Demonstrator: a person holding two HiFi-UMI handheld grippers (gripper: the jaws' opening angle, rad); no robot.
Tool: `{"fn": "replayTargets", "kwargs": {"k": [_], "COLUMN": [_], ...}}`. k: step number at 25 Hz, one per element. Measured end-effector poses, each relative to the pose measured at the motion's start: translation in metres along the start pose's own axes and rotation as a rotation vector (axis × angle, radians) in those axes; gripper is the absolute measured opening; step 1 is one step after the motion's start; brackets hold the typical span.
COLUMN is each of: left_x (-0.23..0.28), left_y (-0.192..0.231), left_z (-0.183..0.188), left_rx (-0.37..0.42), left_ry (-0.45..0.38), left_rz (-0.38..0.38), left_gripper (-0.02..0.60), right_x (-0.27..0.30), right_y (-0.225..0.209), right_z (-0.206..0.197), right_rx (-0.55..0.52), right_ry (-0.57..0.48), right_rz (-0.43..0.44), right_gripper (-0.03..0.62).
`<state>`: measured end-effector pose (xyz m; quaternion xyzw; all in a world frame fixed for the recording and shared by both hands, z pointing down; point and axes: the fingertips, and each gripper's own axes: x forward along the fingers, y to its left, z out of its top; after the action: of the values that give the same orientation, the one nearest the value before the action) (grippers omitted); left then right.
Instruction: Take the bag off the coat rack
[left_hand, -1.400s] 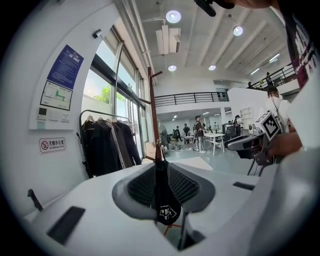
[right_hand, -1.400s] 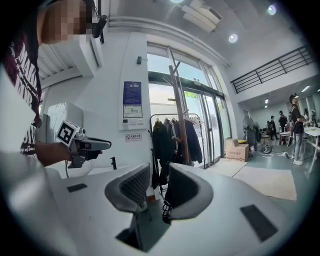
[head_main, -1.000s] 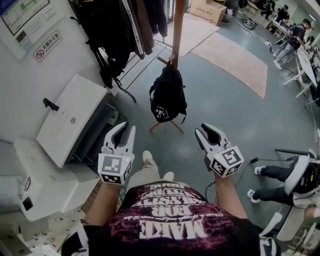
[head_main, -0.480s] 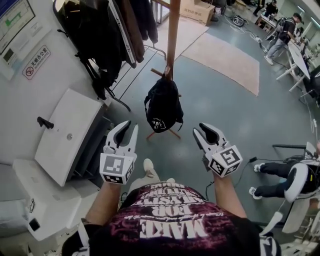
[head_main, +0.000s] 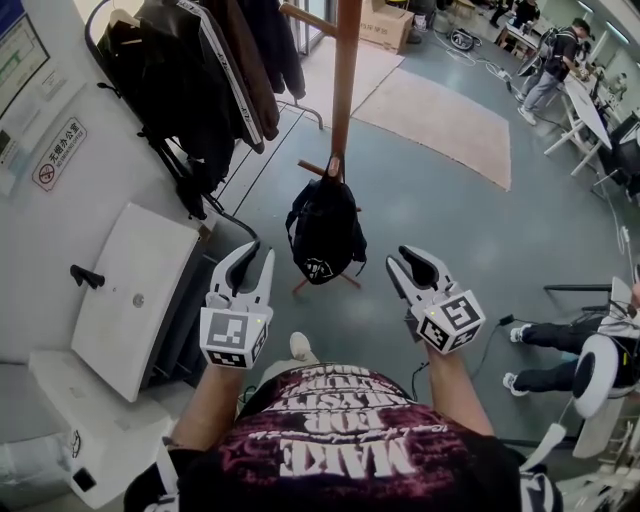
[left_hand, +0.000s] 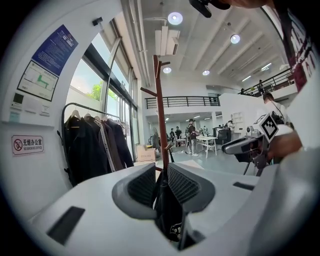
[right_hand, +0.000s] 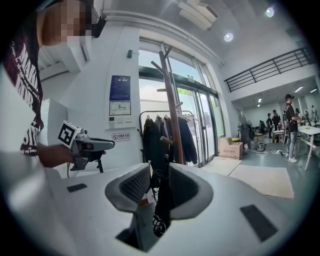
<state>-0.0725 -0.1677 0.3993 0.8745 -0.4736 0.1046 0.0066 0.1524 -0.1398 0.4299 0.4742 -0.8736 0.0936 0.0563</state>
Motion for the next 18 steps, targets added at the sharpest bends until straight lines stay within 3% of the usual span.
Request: {"fn": "replayTargets", "kwargs": {"k": [18], "left_x": [0.04], "left_y": [0.061], "left_z": [0.0], "left_rx": [0.016], "left_ry": [-0.013], "left_rz": [-0.032], "left_gripper": [0.066], "right_x": [0.069], "right_y": [-0.003], "right_z": [0.021], "right_rx": [-0.02], "right_ry": [-0.006], "right_rz": [-0.041], "right_gripper": [0.126]}}
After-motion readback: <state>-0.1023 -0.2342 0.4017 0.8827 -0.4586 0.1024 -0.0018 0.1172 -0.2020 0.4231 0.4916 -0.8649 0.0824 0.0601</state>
